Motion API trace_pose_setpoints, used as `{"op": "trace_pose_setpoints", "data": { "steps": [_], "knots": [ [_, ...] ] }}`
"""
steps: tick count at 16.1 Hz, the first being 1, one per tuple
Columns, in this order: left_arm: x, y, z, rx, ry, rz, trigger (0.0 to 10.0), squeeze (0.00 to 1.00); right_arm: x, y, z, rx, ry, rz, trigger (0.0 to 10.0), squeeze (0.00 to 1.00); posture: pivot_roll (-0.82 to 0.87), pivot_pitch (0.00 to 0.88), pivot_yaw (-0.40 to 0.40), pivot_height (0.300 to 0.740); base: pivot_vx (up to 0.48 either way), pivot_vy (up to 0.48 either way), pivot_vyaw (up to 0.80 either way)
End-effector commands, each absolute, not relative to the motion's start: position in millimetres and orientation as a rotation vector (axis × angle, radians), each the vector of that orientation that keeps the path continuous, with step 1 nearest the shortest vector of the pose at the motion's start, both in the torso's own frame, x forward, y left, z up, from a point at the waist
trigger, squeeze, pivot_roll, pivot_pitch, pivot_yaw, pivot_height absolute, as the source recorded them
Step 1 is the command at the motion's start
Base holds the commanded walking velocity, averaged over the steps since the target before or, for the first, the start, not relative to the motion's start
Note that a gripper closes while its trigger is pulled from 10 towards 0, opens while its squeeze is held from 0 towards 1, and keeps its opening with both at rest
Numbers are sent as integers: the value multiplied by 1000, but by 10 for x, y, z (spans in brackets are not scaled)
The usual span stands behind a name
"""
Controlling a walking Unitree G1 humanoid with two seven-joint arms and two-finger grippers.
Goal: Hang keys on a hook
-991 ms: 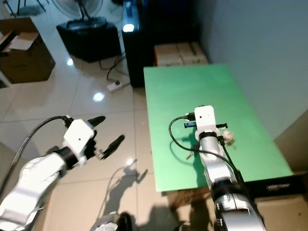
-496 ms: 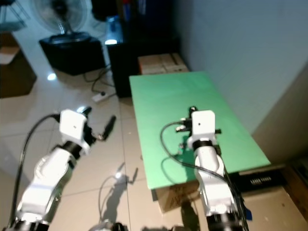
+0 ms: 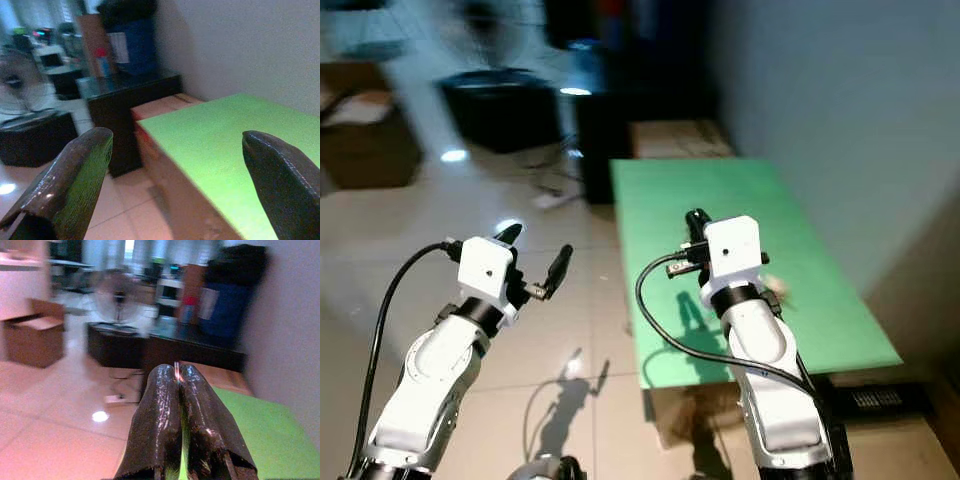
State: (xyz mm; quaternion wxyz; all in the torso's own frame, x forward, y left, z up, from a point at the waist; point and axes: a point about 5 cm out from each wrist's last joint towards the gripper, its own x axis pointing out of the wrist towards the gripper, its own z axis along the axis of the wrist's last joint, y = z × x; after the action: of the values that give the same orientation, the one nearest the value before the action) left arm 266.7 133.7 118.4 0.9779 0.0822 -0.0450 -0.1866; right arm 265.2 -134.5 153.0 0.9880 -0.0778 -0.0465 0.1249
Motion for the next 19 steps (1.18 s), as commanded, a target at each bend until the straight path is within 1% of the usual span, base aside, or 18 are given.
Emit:
{"op": "trace_pose_setpoints", "data": {
  "steps": [1, 3, 6, 12, 15, 16, 19],
  "knots": [
    [2650, 1316, 1212, 191, -108, -394, 10000, 0, 2656, -1293, 1547, -151, -90, 288, 10000, 0, -133, 0, 33, 740, 0, 0, 800],
    [2609, 1374, 1181, 207, -99, -385, 10000, 0, 2655, -1267, 1477, -137, -55, 305, 10000, 0, -121, 0, 25, 740, 0, 0, 800],
    [2607, 1418, 1246, 226, -119, -360, 10000, 0, 2599, -1327, 1238, -107, 42, 278, 10000, 0, -102, 0, 21, 740, 0, 0, 800],
    [2591, 1428, 1258, 239, -116, -348, 10000, 0, 2572, -1324, 1169, -108, 68, 299, 10000, 0, -83, 0, 18, 740, 0, 0, 800],
    [2589, 1433, 1186, 256, -79, -323, 10000, 0, 2594, -1282, 1152, -130, 76, 322, 10000, 0, -78, 0, 7, 740, 0, 0, 800],
    [2585, 1439, 1174, 256, -74, -310, 10000, 0, 2598, -1277, 1143, -134, 80, 324, 10000, 0, -78, 0, 7, 740, 0, 0, 800],
    [2570, 1522, 1196, 247, -79, -218, 10000, 0, 2599, -1305, 1058, -141, 119, 327, 10000, 0, -52, 0, -32, 740, 0, 0, 800]
  ]
}}
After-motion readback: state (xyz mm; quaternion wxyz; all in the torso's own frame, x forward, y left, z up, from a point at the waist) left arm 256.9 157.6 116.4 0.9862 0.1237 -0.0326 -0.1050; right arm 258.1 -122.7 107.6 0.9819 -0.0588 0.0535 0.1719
